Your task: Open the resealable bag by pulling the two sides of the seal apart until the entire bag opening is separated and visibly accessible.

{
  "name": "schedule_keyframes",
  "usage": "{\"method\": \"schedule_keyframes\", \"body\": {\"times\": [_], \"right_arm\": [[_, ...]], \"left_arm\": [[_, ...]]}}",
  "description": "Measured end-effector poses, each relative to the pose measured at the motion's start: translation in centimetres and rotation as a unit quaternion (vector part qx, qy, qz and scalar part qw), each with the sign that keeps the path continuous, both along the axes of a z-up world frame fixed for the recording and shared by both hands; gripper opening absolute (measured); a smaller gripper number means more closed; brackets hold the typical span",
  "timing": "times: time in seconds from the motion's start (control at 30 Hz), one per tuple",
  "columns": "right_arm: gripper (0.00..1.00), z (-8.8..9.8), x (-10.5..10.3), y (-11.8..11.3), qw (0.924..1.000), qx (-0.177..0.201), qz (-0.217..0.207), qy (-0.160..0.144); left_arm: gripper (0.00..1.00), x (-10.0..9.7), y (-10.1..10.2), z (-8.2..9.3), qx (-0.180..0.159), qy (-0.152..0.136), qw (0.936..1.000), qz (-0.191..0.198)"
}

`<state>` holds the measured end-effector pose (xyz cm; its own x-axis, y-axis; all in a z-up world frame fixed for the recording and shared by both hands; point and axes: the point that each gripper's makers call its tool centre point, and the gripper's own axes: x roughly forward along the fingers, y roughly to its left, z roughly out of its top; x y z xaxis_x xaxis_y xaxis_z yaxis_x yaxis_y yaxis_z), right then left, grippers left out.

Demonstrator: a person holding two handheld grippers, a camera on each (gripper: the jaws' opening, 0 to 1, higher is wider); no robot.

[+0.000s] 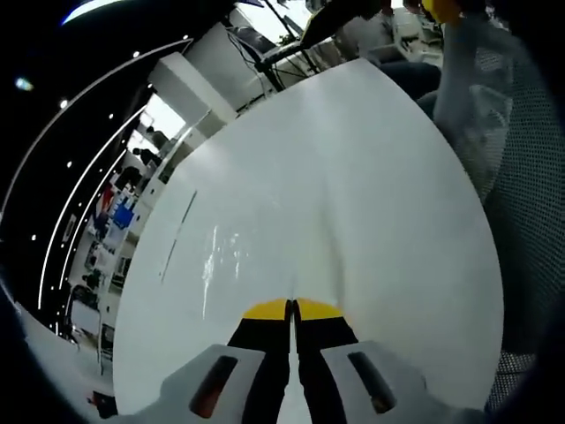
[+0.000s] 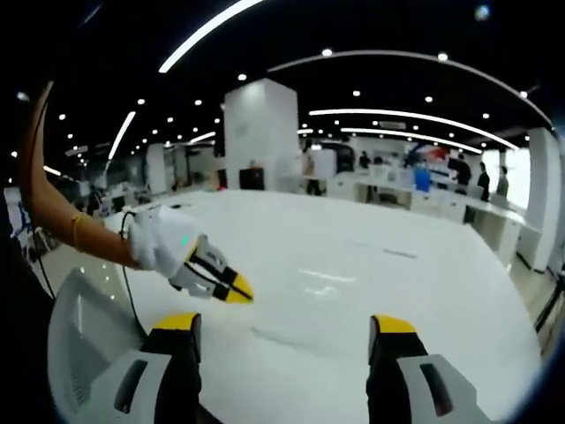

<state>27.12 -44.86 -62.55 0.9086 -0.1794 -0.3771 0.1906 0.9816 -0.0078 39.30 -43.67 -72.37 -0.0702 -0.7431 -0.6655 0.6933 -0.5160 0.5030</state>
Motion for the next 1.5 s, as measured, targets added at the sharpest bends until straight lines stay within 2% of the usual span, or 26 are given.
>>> {"method": "schedule_keyframes", "body": {"times": [0.07, 0.13, 0.2, 0.37, 0.6, 0.73, 0.8, 0.9, 1.03, 1.13, 1.2, 1.43, 1.5], "right_arm": [[0.73, -0.1, 0.3, 0.4, 0.9997, -0.016, 0.016, 0.012], [0.71, -0.5, 0.7, 1.0, 0.9983, -0.035, 0.039, 0.028], [0.69, -0.6, 1.0, 1.3, 0.9974, -0.042, 0.049, 0.033], [0.67, -1.0, 1.7, 2.1, 0.996, -0.045, 0.067, 0.039], [0.62, -1.9, 2.4, 3.1, 0.991, -0.061, 0.103, 0.061], [0.6, -2.7, 2.9, 3.4, 0.9882, -0.064, 0.118, 0.074], [0.59, -3.1, 3.1, 3.7, 0.9863, -0.068, 0.127, 0.08], [0.57, -3.7, 3.3, 4.3, 0.9815, -0.079, 0.148, 0.093], [0.51, -4.5, 3.4, 5.0, 0.9721, -0.102, 0.176, 0.116], [0.41, -5.1, 3.3, 5.6, 0.9544, -0.152, 0.214, 0.143], [0.38, -5.4, 3.4, 6.1, 0.9471, -0.167, 0.229, 0.151], [0.25, -5.9, 3.6, 7.2, 0.936, -0.175, 0.256, 0.166], [0.23, -6.5, 3.4, 7.1, 0.924, -0.193, 0.272, 0.188]], "left_arm": [[0.0, -0.7, 0.6, -0.3, 0.021, 0.021, 0.9995, -0.004], [0.0, -1.2, 1.3, -0.2, 0.031, 0.026, 0.9992, -0.01], [0.0, -1.6, 1.7, -0.1, 0.035, 0.028, 0.9989, -0.013], [0.0, -2.6, 2.8, 0.4, 0.039, 0.072, 0.9966, -0.005], [0.0, -3.0, 3.7, 1.1, 0.036, 0.075, 0.9965, -0.004], [0.0, -3.9, 4.1, 2.1, 0.026, 0.074, 0.9967, -0.024], [0.0, -4.4, 4.3, 2.3, 0.026, 0.088, 0.9955, -0.023], [0.0, -5.1, 4.8, 2.6, 0.029, 0.08, 0.9956, -0.04], [0.0, -6.2, 5.3, 3.3, 0.026, 0.085, 0.9946, -0.053], [0.0, -7.1, 5.5, 3.5, 0.026, 0.095, 0.9932, -0.062], [0.0, -7.4, 5.6, 3.5, 0.027, 0.099, 0.9927, -0.064], [0.0, -8.9, 5.9, 3.7, 0.024, 0.105, 0.9911, -0.079], [0.0, -9.0, 6.0, 3.6, 0.026, 0.104, 0.9911, -0.079]]}}
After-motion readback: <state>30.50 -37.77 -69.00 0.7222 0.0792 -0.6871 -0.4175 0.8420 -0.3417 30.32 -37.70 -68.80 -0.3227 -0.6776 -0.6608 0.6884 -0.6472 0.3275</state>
